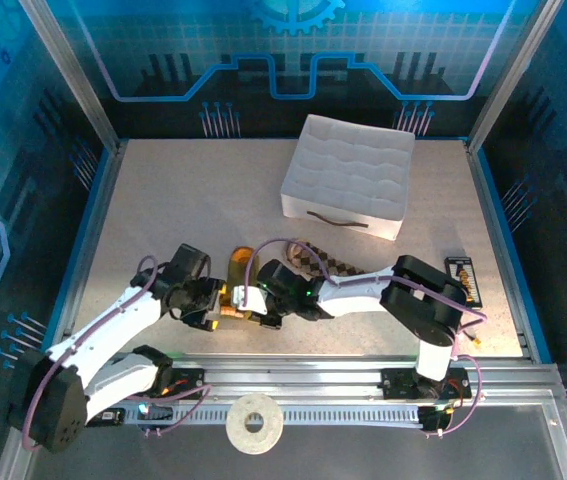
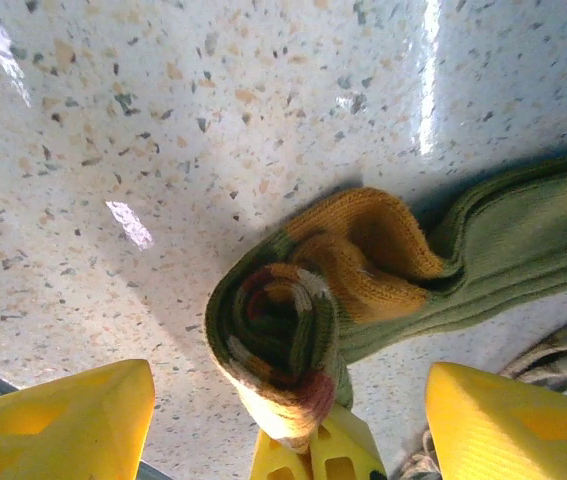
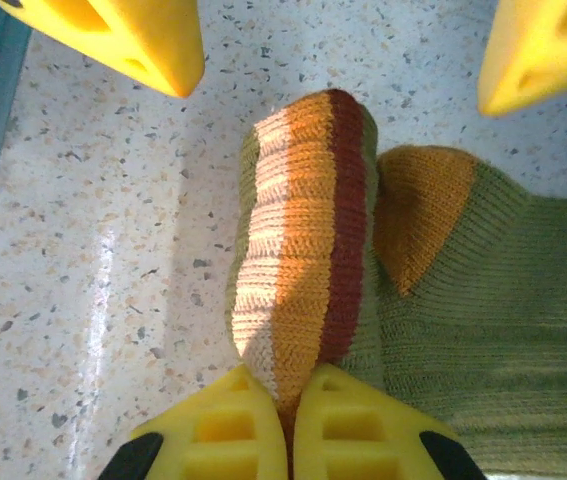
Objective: Roll the socks
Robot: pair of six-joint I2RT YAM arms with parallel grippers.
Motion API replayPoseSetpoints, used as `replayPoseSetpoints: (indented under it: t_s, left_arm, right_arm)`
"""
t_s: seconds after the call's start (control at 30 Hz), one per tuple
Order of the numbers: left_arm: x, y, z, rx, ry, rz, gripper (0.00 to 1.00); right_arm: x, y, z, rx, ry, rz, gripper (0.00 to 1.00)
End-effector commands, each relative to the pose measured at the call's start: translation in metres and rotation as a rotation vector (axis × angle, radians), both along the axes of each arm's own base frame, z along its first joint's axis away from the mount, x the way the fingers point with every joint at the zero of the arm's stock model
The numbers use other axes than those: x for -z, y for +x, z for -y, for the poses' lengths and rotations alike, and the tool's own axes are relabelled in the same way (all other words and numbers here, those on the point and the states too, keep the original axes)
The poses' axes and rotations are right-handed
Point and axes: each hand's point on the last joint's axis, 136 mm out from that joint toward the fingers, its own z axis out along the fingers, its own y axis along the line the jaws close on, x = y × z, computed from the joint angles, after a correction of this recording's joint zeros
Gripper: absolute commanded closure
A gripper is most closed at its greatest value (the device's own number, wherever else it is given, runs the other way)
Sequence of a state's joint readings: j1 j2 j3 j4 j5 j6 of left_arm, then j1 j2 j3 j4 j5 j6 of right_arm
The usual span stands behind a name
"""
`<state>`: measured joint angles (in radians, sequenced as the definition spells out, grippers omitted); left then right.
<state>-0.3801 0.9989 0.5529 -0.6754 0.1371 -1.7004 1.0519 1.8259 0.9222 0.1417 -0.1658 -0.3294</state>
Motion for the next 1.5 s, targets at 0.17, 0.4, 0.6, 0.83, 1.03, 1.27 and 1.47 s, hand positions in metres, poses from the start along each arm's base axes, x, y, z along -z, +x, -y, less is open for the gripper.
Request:
replayPoseSetpoints:
  t_s: [0.17, 0.4, 0.6, 0.83, 1.03, 1.27, 1.47]
  left_arm:
    - [-0.001, 0.002, 0.012, 0.068, -0.083, 0.125, 0.38]
    - [0.008, 0.000, 0.024, 0.108, -0.099, 0.146, 0.51]
    - [0.035, -0.014, 0.025, 0.145, -0.053, 0.065, 0.53]
    - [0.070, -0.040, 0.010, 0.171, 0.049, -0.113, 0.68]
    - [0.080, -0.070, -0.004, 0.205, 0.139, -0.344, 0.88]
    - [0.078, -0.071, -0.004, 0.201, 0.158, -0.405, 0.93]
    - [0.073, -0.062, -0.002, 0.213, 0.162, -0.412, 0.93]
  right_arm:
    - [0.060, -0.033, 0.044, 0.056, -0.223, -0.463, 1.00]
    - [0.067, -0.027, 0.049, 0.112, -0.249, -0.585, 1.00]
    - [0.069, -0.026, 0.049, 0.125, -0.269, -0.624, 1.00]
    - [0.065, -0.018, 0.044, 0.141, -0.257, -0.613, 1.00]
    - [0.039, -0.010, 0.031, 0.089, -0.155, -0.502, 0.87]
    - [-0.027, 0.015, 0.032, 0.071, 0.071, 0.063, 0.46]
    - [-0.046, 0.006, 0.032, 0.004, 0.031, 0.383, 0.38]
